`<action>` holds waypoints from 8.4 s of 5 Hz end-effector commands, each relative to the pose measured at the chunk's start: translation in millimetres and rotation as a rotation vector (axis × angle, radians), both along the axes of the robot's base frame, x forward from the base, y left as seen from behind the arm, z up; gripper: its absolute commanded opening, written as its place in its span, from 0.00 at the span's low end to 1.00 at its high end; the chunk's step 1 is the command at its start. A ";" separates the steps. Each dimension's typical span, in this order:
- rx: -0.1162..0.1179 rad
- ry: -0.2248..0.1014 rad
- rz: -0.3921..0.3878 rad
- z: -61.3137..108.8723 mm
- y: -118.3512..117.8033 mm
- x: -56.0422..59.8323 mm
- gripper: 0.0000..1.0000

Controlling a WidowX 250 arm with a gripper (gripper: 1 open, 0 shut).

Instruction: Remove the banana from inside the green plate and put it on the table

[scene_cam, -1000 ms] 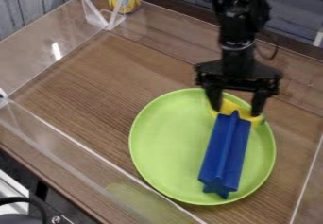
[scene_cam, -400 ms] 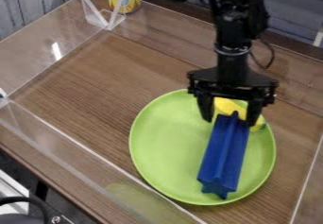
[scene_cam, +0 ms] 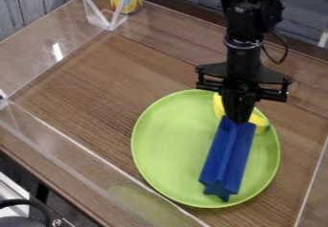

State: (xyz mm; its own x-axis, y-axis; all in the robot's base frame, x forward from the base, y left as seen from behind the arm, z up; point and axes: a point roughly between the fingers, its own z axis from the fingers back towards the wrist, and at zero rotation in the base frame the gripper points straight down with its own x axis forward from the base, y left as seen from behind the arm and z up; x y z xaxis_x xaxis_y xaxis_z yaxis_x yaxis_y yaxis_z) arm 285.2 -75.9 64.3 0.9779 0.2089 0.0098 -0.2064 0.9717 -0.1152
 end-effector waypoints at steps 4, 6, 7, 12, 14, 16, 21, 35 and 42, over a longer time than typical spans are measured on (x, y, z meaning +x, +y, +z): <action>-0.037 -0.114 0.235 51.9 9.8 3.8 0.00; -0.052 -0.111 0.121 28.0 7.0 -5.5 1.00; -0.045 -0.108 0.134 21.4 13.9 -3.9 1.00; -0.031 -0.083 0.103 2.7 -14.0 -4.0 1.00; -0.022 -0.075 0.099 -21.4 -13.5 -10.7 1.00; -0.016 -0.063 0.062 -31.5 1.8 -18.6 1.00; 0.004 -0.074 0.126 -33.0 21.5 1.8 0.00; 0.070 -0.027 -0.130 -9.5 -26.5 -6.2 0.00; 0.071 -0.029 -0.163 50.6 -4.7 31.5 0.00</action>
